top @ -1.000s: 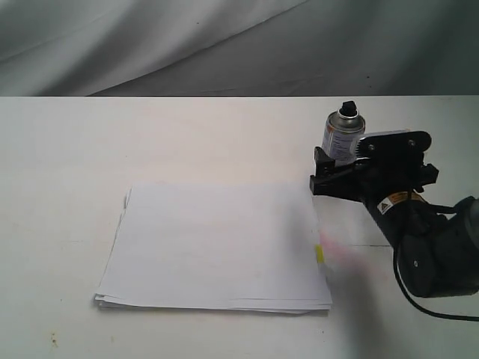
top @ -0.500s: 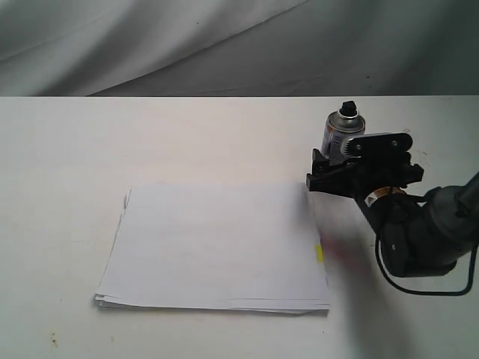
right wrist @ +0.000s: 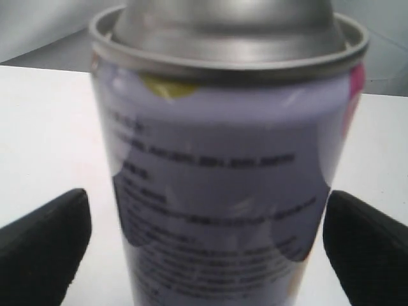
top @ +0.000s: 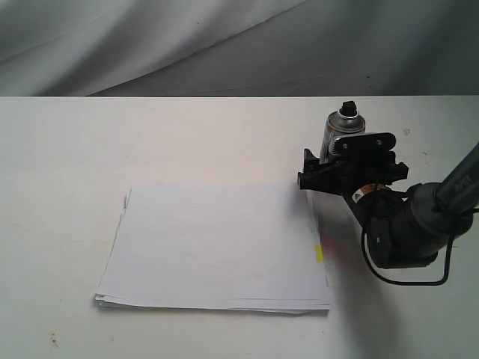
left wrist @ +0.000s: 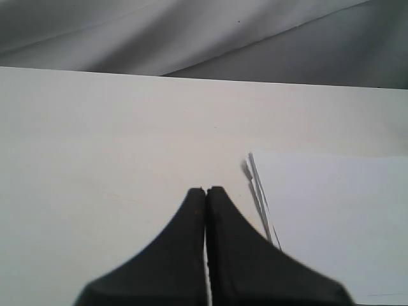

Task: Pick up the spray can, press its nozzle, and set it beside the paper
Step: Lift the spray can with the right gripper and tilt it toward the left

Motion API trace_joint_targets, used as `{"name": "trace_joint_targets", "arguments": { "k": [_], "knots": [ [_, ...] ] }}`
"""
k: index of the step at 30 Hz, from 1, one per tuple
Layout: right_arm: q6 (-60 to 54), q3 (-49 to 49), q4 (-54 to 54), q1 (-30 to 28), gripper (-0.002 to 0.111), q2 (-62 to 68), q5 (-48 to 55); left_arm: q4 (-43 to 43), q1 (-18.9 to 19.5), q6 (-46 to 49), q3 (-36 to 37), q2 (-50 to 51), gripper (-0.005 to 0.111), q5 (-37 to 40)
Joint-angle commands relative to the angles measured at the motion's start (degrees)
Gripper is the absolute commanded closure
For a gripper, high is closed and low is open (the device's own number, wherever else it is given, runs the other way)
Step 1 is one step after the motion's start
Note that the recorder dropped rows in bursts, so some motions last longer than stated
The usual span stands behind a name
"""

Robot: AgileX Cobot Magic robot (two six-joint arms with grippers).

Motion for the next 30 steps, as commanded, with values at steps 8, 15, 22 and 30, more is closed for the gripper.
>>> {"name": "trace_joint_targets", "arguments": {
  "k": [8, 15, 22, 30],
  "knots": [
    [0.02, -0.23, -0.4, -0.34, 0.082, 0.02, -0.07, 0.23, -0.31, -0.23, -0.14, 0.24, 0.107, -0.07],
    [-0.1, -0.23, -0.56, -0.34, 0.108, -0.56, 0.17, 0.23, -0.31, -0.23, -0.14, 0.24, 0.107, -0.07],
    [-2.87, -0.23, -3.41, -0.34, 0.108, -11.37, 11.69, 0.23, -0.31, -0.23, -0.14, 0.24, 0.107, -0.07],
    [-4.02, -0.23, -4.45, -0.23, 0.108, -28.72, 32.46, 0.23, -0.31, -0.23, -0.14, 0.24, 0.107, -0.07]
  ]
}}
